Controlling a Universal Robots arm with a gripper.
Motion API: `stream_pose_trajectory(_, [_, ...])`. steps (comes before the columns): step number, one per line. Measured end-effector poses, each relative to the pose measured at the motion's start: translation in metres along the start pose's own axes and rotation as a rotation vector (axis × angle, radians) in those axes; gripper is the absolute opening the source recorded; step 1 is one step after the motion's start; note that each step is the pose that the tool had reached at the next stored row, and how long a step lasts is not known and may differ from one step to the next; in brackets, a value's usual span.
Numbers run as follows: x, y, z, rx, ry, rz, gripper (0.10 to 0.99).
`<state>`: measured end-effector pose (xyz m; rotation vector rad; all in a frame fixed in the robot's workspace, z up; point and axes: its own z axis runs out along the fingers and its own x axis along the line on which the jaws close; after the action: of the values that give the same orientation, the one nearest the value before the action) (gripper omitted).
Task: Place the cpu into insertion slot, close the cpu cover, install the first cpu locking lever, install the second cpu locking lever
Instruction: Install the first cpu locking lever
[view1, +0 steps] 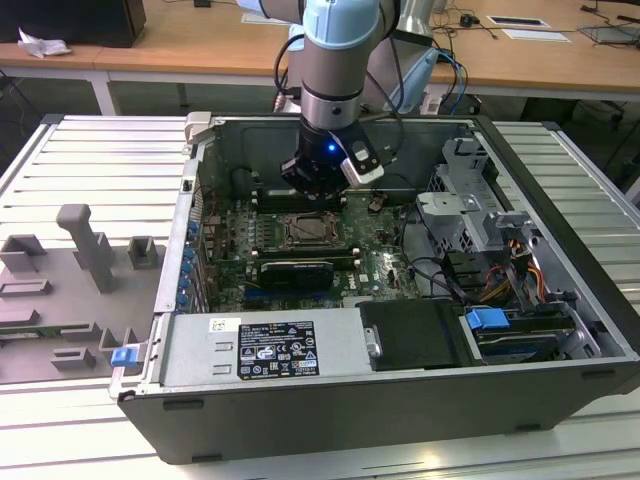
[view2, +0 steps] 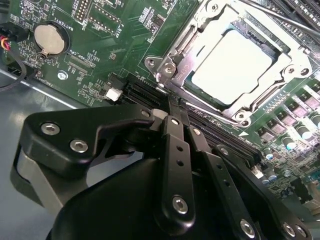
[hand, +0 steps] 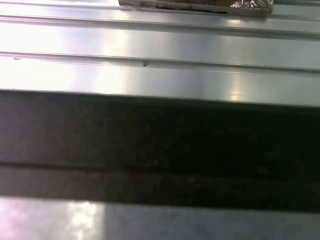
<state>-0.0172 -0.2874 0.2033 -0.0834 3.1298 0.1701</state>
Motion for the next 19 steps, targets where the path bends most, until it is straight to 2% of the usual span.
stream_pose_trajectory(5, [0.0,0.0002,-0.0031,0.0,-0.0001,0.0,0.106])
stream_pose_trajectory(19, [0.0002,-0.0029,-0.0004,0.005,0.0002,0.001,0.106])
